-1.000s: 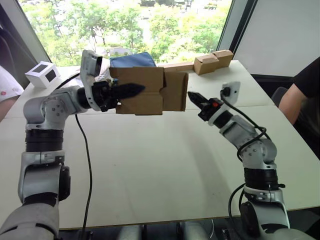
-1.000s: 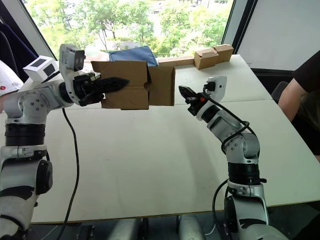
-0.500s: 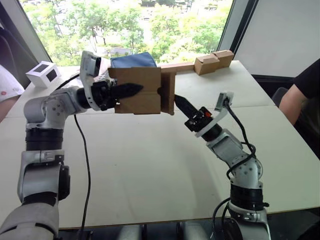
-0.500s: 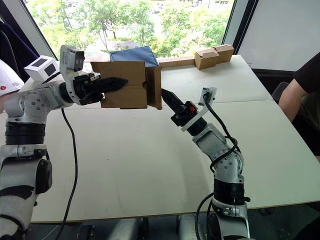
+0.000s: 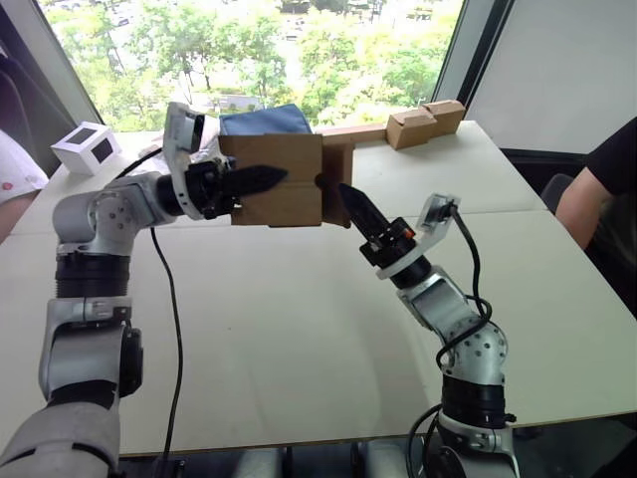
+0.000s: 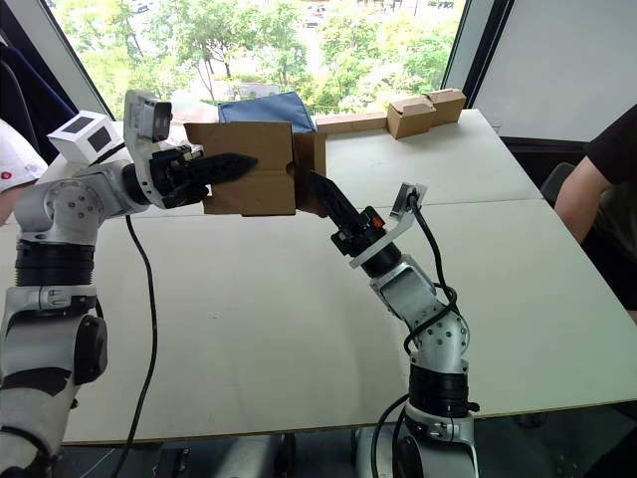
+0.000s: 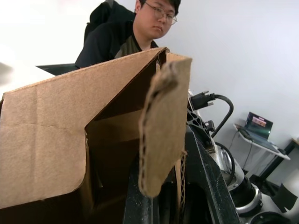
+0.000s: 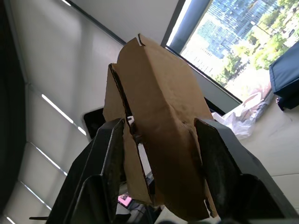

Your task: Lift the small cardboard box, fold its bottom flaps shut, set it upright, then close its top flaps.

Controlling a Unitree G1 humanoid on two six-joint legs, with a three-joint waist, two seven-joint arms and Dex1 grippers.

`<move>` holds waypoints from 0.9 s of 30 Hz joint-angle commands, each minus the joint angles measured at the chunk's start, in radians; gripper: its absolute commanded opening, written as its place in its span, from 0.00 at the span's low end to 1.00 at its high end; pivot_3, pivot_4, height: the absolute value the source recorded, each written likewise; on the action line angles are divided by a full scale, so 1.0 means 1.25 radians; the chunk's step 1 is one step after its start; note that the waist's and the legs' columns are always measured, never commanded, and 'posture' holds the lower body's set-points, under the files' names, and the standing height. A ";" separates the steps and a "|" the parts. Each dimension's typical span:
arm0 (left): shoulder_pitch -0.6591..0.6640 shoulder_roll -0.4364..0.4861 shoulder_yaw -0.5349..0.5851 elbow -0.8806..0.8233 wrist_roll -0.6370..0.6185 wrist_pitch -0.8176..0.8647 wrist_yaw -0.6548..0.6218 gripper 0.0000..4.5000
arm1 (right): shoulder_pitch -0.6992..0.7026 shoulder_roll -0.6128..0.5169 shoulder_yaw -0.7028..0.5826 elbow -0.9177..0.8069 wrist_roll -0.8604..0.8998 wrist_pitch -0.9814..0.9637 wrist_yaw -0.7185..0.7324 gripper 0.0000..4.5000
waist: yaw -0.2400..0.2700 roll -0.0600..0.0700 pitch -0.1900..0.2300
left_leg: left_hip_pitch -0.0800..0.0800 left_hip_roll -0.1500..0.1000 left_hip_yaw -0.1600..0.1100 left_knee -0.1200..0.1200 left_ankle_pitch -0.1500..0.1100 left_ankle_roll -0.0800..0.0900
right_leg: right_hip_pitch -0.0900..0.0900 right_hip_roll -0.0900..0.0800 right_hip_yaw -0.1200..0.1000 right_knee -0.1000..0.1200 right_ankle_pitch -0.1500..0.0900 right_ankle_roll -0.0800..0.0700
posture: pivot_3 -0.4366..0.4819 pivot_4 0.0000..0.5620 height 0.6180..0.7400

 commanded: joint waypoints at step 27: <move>0.011 -0.002 0.012 -0.063 -0.024 0.006 0.015 0.00 | 0.004 0.074 0.026 0.028 0.051 -0.073 -0.029 0.42 | -0.001 0.000 0.000 | 0.000 0.000 0.000 0.000 0.000 0.000 | 0.000 0.000 0.000 0.000 0.000 0.000 | 0.48 0.27 0.98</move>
